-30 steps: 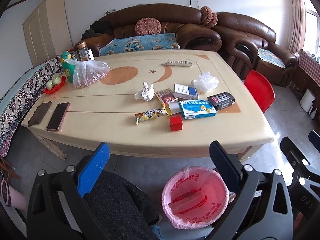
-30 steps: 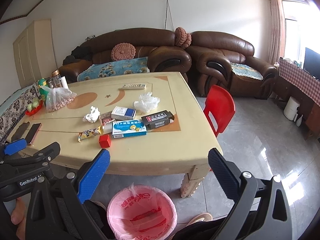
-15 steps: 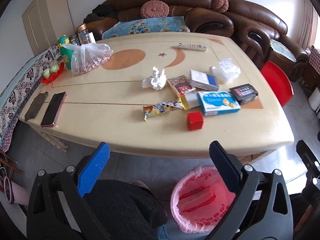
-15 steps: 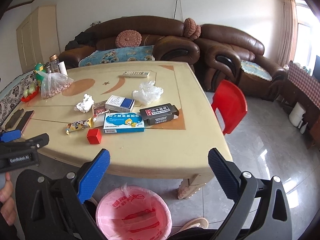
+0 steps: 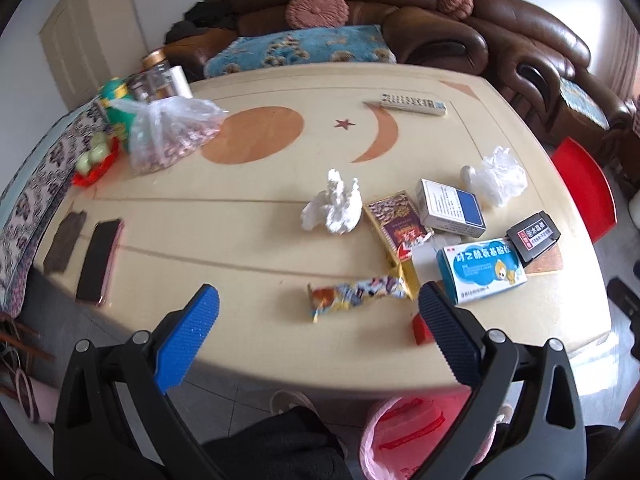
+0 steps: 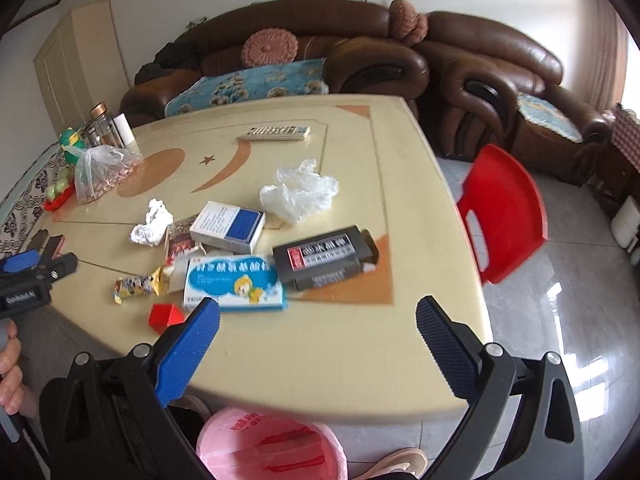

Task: Collect trash
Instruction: 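Reach the left gripper to the crumpled tissue while the right gripper reaches the plastic bag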

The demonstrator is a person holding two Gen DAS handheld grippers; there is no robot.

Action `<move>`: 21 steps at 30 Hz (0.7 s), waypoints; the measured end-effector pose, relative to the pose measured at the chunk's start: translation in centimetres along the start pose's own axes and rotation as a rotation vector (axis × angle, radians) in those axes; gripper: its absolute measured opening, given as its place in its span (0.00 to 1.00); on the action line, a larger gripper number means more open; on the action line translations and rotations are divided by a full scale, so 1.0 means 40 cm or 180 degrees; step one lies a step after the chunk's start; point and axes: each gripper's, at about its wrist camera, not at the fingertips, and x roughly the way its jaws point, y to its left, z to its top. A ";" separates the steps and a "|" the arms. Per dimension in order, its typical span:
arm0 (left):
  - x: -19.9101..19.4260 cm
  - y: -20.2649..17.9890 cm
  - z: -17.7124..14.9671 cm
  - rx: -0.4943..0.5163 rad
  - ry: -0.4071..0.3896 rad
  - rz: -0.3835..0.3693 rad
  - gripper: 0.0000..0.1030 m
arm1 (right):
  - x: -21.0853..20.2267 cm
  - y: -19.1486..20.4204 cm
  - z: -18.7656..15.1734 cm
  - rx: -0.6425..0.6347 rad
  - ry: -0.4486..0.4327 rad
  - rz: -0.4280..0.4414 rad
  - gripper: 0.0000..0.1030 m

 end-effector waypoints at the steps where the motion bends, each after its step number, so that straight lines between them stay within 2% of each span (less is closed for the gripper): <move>1: 0.014 -0.005 0.015 0.0038 0.0032 -0.0017 0.95 | 0.018 -0.001 0.022 -0.0002 0.0036 0.0066 0.93; 7: 0.090 -0.021 0.107 0.0221 0.0192 -0.0120 0.95 | 0.110 -0.020 0.150 0.0065 0.0176 0.0323 0.93; 12: 0.169 -0.029 0.172 0.0356 0.0422 -0.0224 0.95 | 0.231 -0.017 0.243 0.0053 0.0430 0.0427 0.93; 21: 0.293 -0.035 0.220 0.0457 0.0728 -0.0237 0.95 | 0.435 -0.012 0.298 0.0141 0.0877 0.0530 0.93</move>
